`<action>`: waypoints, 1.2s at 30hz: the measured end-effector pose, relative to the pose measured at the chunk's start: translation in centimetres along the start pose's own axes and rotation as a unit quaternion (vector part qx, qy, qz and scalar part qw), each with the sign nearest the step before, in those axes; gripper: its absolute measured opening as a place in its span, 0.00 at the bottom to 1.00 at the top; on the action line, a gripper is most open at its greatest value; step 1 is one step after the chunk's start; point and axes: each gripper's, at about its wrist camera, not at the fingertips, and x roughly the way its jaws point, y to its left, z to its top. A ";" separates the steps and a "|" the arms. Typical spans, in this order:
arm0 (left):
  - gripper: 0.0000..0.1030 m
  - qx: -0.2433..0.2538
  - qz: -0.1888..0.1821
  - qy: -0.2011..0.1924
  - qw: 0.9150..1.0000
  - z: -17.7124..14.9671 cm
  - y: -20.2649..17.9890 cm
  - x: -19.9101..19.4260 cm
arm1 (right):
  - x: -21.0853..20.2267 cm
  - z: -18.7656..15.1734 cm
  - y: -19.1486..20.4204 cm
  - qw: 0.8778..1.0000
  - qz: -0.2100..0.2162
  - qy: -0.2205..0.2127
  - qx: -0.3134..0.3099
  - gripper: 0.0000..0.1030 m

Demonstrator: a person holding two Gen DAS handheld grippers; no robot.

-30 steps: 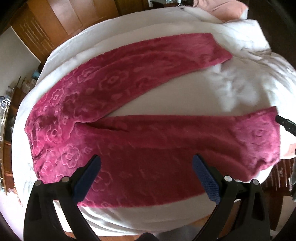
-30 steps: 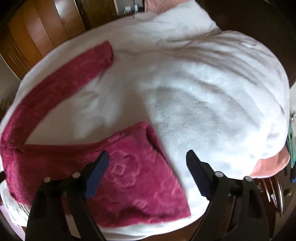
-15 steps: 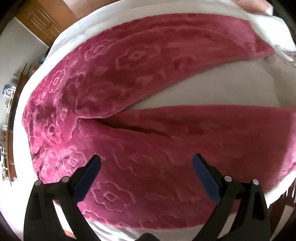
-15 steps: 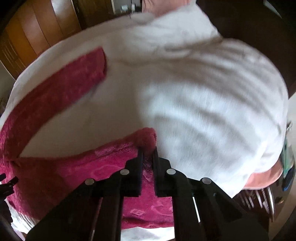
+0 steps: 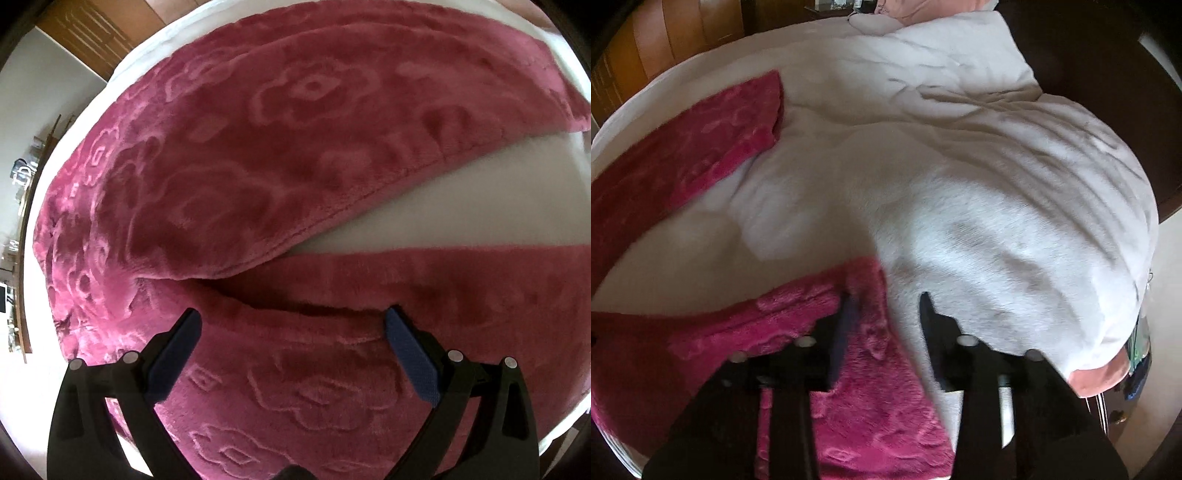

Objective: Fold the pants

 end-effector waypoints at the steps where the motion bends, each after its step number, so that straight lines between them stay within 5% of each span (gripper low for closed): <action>1: 0.95 -0.002 -0.005 -0.001 1.000 0.2 0.3 0.0 | -0.5 0.3 -0.1 1.000 -0.001 -0.005 0.002 0.43; 14: 0.95 -0.050 -0.061 -0.059 0.995 3.8 6.7 -5.5 | -1.1 8.4 7.3 0.996 0.086 -0.023 -0.005 0.49; 19: 0.95 -0.086 -0.034 -0.060 0.994 3.5 8.3 -6.8 | 1.0 12.7 10.6 0.992 0.120 -0.018 -0.017 0.59; 36: 0.95 -0.196 0.052 -0.007 0.979 4.5 14.0 -5.8 | 11.6 24.8 13.5 0.987 0.153 0.026 -0.029 0.60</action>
